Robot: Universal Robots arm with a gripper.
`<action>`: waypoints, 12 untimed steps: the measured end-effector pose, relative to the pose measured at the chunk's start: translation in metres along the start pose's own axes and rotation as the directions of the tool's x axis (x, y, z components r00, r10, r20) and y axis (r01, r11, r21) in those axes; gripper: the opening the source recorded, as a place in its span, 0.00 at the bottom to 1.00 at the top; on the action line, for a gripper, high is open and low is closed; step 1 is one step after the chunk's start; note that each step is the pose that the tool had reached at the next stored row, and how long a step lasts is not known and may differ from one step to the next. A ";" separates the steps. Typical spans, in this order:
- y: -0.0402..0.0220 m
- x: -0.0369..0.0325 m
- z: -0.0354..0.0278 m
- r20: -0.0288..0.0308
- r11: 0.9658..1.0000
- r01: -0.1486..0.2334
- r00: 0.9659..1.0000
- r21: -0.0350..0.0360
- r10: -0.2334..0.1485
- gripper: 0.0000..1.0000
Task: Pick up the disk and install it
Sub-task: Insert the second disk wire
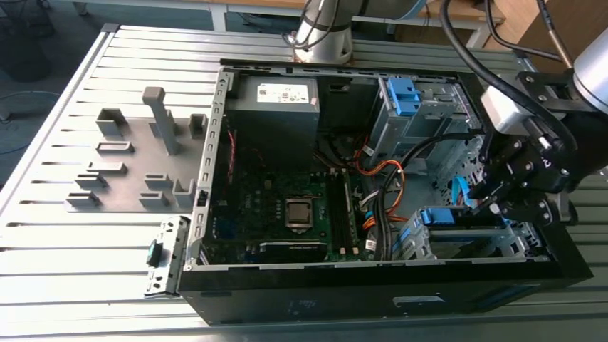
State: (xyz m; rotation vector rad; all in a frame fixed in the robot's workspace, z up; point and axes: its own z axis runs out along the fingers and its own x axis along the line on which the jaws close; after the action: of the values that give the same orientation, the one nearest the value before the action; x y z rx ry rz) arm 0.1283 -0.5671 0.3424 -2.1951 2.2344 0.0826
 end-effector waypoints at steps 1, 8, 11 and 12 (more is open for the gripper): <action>0.0000 -0.0003 0.0000 0.000 1.000 0.000 1.000 0.000 0.000 0.30; -0.0001 -0.0001 0.0053 0.002 1.000 0.000 1.000 -0.004 0.000 0.11; -0.0003 0.0001 0.0078 0.002 1.000 0.000 1.000 -0.007 0.000 0.11; -0.0003 0.0003 0.0085 0.001 1.000 0.000 1.000 -0.008 0.000 0.11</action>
State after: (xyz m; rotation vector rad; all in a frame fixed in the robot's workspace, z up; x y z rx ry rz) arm 0.1284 -0.5670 0.3339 -2.1979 2.2375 0.0927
